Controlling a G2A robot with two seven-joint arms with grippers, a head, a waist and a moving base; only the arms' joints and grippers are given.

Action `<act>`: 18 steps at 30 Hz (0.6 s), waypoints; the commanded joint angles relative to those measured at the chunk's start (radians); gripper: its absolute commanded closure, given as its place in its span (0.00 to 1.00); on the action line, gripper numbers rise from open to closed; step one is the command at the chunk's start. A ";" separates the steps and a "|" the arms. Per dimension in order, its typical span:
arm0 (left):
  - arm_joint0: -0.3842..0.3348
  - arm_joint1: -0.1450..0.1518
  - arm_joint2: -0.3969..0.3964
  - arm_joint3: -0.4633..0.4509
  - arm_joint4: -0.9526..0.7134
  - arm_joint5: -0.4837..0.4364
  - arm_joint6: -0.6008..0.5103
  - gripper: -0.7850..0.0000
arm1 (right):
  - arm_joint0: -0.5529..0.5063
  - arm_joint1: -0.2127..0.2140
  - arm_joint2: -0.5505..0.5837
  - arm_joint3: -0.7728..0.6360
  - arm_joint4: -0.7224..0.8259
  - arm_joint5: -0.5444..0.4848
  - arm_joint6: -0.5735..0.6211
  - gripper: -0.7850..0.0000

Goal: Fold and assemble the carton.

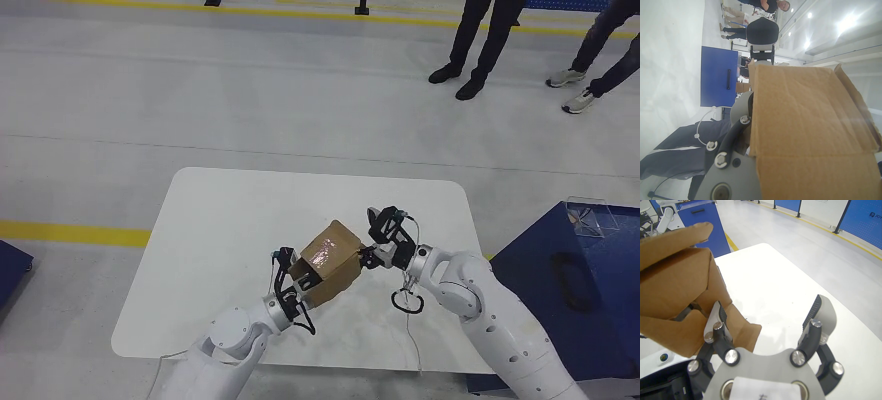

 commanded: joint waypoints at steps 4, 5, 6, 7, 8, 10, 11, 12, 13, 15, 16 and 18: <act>0.000 -0.002 0.000 0.001 0.000 0.002 -0.002 1.00 | -0.002 -0.004 -0.001 -0.004 -0.007 0.006 0.001 0.00; 0.000 -0.002 0.000 0.001 -0.001 0.002 -0.003 1.00 | -0.003 -0.004 0.002 -0.005 -0.006 0.005 0.000 0.00; 0.001 -0.002 0.000 0.002 -0.002 0.003 -0.003 1.00 | -0.004 -0.004 0.007 -0.004 -0.006 0.004 0.000 0.00; 0.002 -0.002 -0.001 0.001 -0.003 0.002 -0.003 1.00 | -0.006 -0.004 0.012 -0.004 -0.003 0.001 0.000 0.00; 0.003 -0.002 -0.001 0.001 -0.004 0.002 -0.004 1.00 | -0.008 -0.003 0.019 -0.004 0.002 -0.002 -0.002 0.00; 0.005 -0.003 -0.001 -0.002 -0.007 0.004 -0.009 1.00 | -0.013 -0.001 0.037 -0.004 0.015 -0.013 -0.003 0.00; 0.007 -0.003 -0.001 -0.003 -0.017 0.008 -0.016 1.00 | -0.016 0.000 0.050 -0.004 0.030 -0.021 -0.007 0.00; 0.008 -0.003 -0.002 -0.003 -0.031 0.013 -0.025 1.00 | -0.018 0.002 0.064 -0.001 0.048 -0.033 -0.009 0.00; 0.008 -0.004 -0.005 -0.003 -0.049 0.016 -0.035 1.00 | -0.021 0.004 0.081 0.006 0.075 -0.050 -0.008 0.00; 0.009 -0.004 -0.011 -0.005 -0.083 0.016 -0.057 1.00 | -0.025 0.009 0.111 0.040 0.193 -0.118 0.027 0.00; 0.010 -0.005 -0.015 -0.005 -0.106 0.015 -0.068 1.00 | -0.018 0.012 0.128 0.064 0.266 -0.150 0.066 0.00; 0.010 -0.005 -0.021 -0.003 -0.139 0.020 -0.093 1.00 | 0.001 0.019 0.169 0.109 0.365 -0.180 0.126 0.00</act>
